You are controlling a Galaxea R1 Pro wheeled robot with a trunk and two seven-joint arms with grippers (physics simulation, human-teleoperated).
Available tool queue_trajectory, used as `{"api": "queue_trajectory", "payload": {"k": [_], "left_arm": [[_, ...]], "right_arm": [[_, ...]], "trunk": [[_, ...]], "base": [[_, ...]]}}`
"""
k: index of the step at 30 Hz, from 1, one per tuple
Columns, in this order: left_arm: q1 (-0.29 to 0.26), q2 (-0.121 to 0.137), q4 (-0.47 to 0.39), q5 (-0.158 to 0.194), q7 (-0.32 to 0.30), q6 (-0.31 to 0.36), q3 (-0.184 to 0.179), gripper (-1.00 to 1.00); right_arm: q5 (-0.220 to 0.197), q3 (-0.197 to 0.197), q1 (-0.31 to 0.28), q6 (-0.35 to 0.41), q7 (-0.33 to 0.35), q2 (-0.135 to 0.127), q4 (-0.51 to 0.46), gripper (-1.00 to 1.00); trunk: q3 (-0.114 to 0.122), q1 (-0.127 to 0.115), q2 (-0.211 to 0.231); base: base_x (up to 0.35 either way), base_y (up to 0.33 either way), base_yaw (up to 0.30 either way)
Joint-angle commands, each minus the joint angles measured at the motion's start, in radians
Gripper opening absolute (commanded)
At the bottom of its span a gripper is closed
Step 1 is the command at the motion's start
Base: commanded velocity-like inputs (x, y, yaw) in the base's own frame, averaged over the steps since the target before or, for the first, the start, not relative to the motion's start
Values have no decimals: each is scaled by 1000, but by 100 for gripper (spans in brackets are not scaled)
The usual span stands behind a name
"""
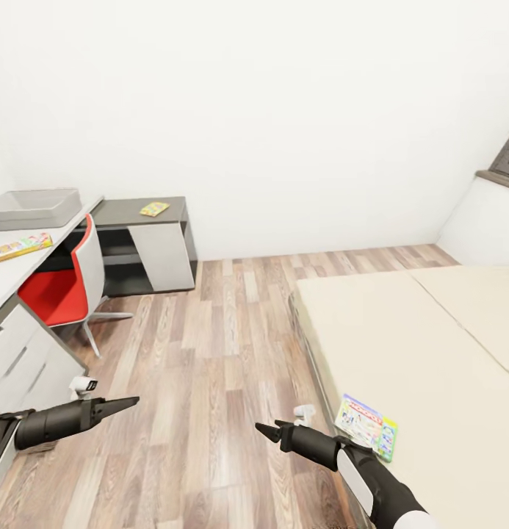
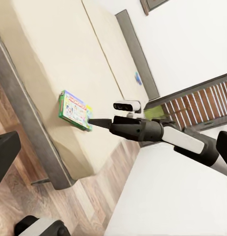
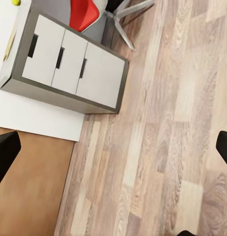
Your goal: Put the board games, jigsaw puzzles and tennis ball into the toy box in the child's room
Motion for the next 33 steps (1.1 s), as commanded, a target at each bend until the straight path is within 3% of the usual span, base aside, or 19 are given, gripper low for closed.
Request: {"api": "queue_trajectory", "payload": {"k": [1, 14, 25, 33], "left_arm": [[-1, 1, 0, 0, -4, 11, 0, 100], [0, 1, 0, 0, -4, 11, 0, 100], [0, 2, 0, 0, -4, 11, 0, 100], [-1, 2, 0, 0, -4, 11, 0, 100]], "right_arm": [[-10, 1, -1, 10, 0, 0, 0, 100], [-10, 1, -2, 10, 0, 0, 0, 100], [-10, 1, -1, 10, 0, 0, 0, 100], [-10, -3, -2, 10, 0, 0, 0, 100]], "trunk": [[-1, 1, -2], [10, 1, -2], [21, 1, -2], [24, 1, -2]], "base": [[0, 114, -253], [0, 65, -254], [0, 252, -244], [0, 279, -86]]}}
